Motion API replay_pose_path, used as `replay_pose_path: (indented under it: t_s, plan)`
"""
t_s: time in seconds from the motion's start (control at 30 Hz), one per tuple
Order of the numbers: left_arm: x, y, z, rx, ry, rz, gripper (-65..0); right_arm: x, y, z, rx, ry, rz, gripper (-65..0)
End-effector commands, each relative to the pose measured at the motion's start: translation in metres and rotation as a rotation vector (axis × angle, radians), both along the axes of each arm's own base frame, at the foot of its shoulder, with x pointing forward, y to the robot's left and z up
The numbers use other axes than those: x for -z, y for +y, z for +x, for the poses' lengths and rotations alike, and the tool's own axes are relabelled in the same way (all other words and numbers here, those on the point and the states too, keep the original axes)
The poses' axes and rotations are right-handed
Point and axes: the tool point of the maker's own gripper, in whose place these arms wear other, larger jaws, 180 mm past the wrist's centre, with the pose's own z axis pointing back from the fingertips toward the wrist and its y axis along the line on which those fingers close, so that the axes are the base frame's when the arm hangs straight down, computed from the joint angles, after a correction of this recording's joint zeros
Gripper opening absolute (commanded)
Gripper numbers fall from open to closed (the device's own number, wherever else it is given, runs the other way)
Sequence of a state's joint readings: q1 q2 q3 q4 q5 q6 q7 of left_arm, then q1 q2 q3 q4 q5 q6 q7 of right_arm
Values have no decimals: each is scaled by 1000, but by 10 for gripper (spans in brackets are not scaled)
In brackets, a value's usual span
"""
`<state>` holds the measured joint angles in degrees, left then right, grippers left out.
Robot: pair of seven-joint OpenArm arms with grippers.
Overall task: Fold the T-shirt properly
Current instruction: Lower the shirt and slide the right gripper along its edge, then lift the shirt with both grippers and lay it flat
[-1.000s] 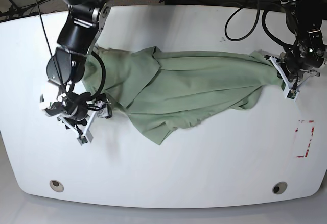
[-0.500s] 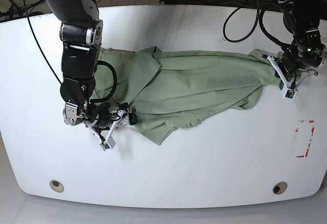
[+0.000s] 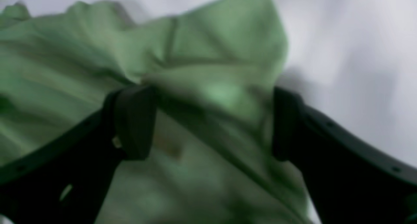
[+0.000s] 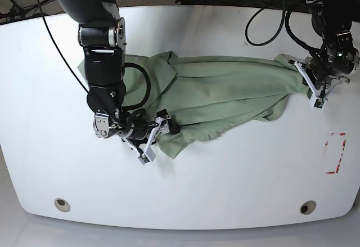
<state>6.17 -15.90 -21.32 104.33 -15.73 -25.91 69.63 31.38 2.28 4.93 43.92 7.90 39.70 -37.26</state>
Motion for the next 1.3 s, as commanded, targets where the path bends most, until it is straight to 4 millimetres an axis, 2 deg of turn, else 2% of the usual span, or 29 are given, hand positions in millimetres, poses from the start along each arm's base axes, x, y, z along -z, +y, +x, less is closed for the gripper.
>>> replay_pose_path:
  t_s: [0.0, 0.13, 0.2, 0.23, 0.3, 0.43, 0.57, 0.67, 0.77, 0.83, 0.9, 1.0, 1.27]
  plan:
    - [-12, 4, 7, 4, -39, 14, -650, -8, -4, 7, -6, -14, -14, -162]
    - [-12, 4, 8, 4, -39, 13, -650, -8, -2, 6, -7, -14, -12, -166]
    - [-12, 4, 8, 4, -39, 13, -650, -8, -1, 6, -8, -14, -10, -216]
    - [-12, 4, 8, 4, -39, 13, -650, -7, -1, 6, -8, -13, -10, -257]
    - [-12, 3, 8, 5, -40, 13, -650, -8, 0, 6, -9, -13, -9, -407]
    - [-19, 3, 16, 5, -64, 15, -650, -8, 0, 6, -10, -16, -9, -650]
    - [-28, 3, 27, 7, -95, 15, -650, -15, -3, 12, -8, -35, -17, -650]
    - [-38, -7, 42, 36, -130, 13, -650, -37, -8, 24, -6, -107, -33, -650]
    - [-49, -14, 56, 60, -165, 13, -650, -57, -32, 32, -2, -157, -107, -650]
    - [-59, -16, 65, 66, -193, 14, -650, -70, -40, 36, -1, -189, -139, -650]
    - [-75, -17, 78, 68, -241, 12, -650, -96, -49, 47, 2, -250, -176, -650]
    - [-95, -18, 93, 70, -298, 13, -650, -123, -73, 57, 19, -300, -245, -650]
    - [-167, -18, 134, 69, -486, 20, -650, -228, -119, 98, 83, -473, -361, -650]
